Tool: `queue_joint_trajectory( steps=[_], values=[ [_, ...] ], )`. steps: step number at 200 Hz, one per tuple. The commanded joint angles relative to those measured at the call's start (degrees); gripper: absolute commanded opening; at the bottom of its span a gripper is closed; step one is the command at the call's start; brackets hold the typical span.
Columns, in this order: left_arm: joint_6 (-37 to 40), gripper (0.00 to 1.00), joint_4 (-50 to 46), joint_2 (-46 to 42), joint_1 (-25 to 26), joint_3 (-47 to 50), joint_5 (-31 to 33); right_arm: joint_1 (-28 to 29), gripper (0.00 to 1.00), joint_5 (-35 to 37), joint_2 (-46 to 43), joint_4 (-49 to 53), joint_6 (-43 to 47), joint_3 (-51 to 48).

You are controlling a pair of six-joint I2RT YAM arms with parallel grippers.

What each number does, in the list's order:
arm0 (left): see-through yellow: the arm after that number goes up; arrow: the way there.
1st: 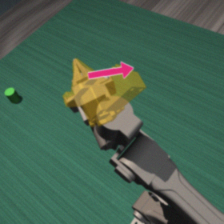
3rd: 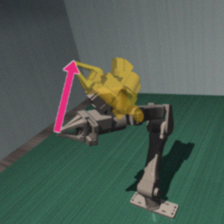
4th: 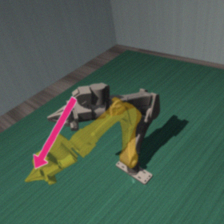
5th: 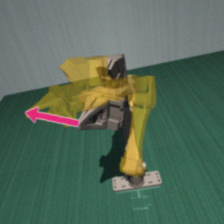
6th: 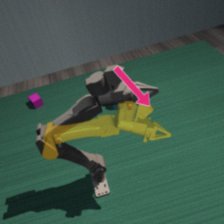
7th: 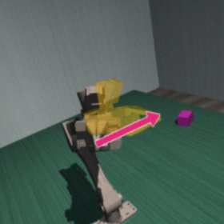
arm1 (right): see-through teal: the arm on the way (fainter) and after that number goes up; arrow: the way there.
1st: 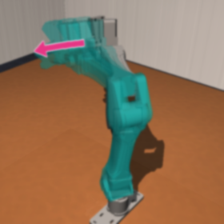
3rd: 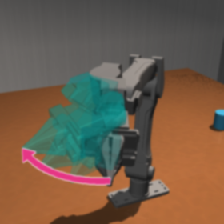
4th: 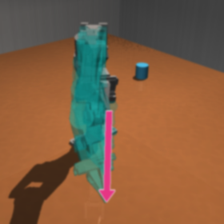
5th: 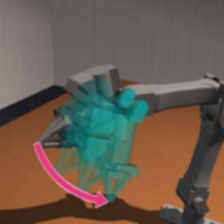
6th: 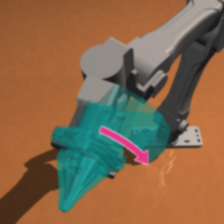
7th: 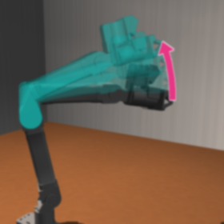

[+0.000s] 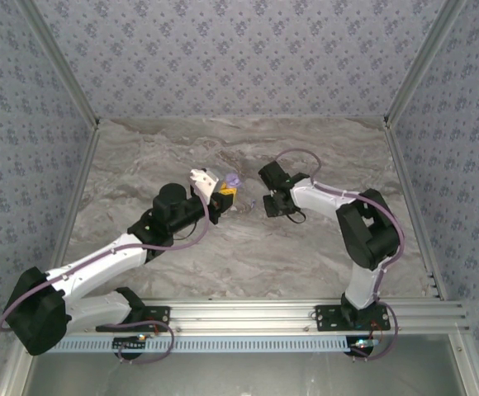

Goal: Insert wireless bluetooth earbuds into charging case

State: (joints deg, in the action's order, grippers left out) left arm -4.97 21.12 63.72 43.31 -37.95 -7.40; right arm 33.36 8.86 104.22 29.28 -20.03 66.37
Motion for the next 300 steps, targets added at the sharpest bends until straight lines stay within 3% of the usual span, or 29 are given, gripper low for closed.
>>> queue_joint_trajectory(
  steps=[1,132,185,249,300],
  values=[
    [0.6,0.0,0.9,-1.7,0.6,0.2,0.9,0.0,0.38,1.4,2.1,1.7,0.8,1.4],
    [0.8,0.0,0.8,-1.6,0.5,0.2,1.3,-0.8,0.31,-0.7,4.3,3.1,1.1,3.1],
    [0.9,0.0,0.8,-1.5,0.5,-0.2,1.2,-2.6,0.25,-5.1,3.0,1.4,1.1,-0.2],
    [0.3,0.0,2.0,-0.4,0.5,-0.6,0.0,-7.6,0.22,-15.5,-6.9,-7.9,2.7,-7.6],
    [-2.7,0.0,7.0,3.1,0.5,-0.6,-3.9,-12.3,0.22,-25.9,-21.5,-18.4,-1.5,-15.7]
  ],
)
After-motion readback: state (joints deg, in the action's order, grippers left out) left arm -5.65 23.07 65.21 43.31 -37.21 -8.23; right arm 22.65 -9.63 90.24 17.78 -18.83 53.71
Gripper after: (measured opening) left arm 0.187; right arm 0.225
